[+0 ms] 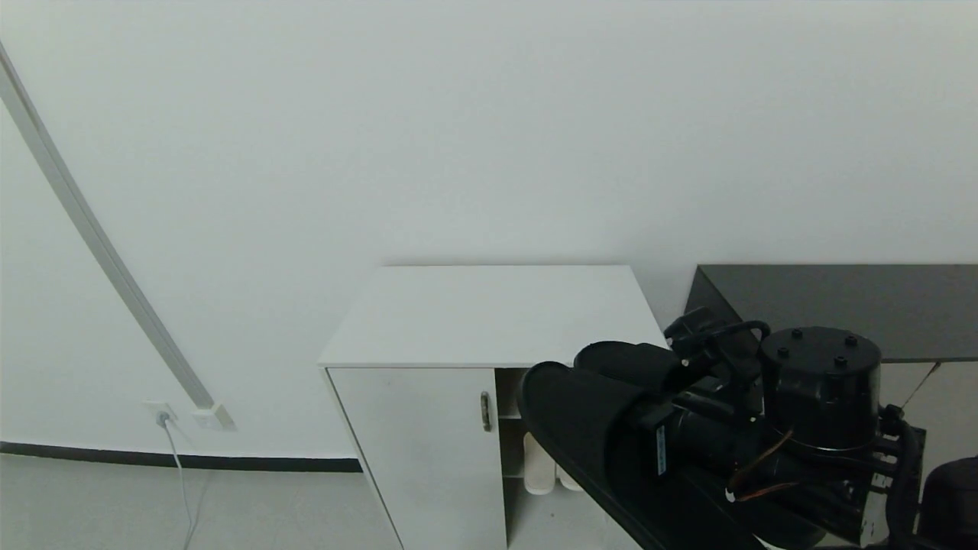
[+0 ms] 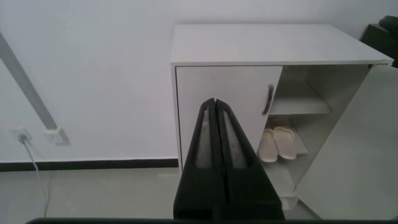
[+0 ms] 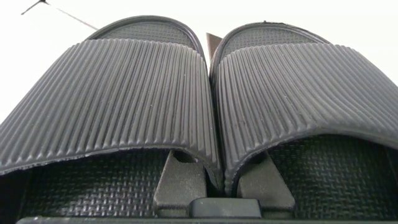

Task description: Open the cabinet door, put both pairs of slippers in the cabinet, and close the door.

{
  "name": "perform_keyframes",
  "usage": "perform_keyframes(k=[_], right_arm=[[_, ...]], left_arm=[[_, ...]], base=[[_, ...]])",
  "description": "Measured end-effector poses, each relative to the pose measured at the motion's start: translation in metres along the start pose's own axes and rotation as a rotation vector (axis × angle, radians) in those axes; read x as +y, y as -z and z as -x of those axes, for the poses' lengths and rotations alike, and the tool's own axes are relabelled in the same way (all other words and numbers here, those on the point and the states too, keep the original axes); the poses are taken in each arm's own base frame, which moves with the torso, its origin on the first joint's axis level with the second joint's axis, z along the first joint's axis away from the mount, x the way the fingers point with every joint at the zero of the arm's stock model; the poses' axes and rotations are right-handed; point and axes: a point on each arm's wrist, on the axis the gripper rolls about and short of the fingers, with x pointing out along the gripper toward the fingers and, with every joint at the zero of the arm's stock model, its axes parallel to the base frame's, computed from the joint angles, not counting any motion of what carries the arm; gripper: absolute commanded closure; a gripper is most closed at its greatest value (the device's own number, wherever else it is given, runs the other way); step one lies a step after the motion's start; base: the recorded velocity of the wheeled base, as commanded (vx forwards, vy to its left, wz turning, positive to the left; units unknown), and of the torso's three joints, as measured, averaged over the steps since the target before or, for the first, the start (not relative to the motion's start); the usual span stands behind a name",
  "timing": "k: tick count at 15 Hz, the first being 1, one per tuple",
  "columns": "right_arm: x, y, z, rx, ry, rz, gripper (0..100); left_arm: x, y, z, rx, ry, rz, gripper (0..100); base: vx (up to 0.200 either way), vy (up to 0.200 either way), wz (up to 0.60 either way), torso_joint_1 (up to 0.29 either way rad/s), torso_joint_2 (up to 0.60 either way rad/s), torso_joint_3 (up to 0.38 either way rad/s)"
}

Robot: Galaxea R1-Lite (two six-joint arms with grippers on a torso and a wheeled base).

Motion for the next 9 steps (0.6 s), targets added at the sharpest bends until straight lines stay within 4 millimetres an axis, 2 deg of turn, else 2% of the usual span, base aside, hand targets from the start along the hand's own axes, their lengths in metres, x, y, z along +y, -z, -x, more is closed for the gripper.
perform_keyframes(k=[3,9], right_arm=[[-0.0009,0.0023,0.0006,-0.010,0.000,0.007,100],[-0.0013,0.0071,-0.0021,-0.025,-0.002,0.025,100]], left_arm=[[0.0000,0.0000,0.0000,0.000,0.000,-0.001,100],[0.0000,0.0002,-0.0001,0.001,0.000,-0.001,100]], base=[[0.000,0.000,0.00,-0.015,0.02,0.019],[0.000,0.000,0.00,-0.142,0.33,0.173]])
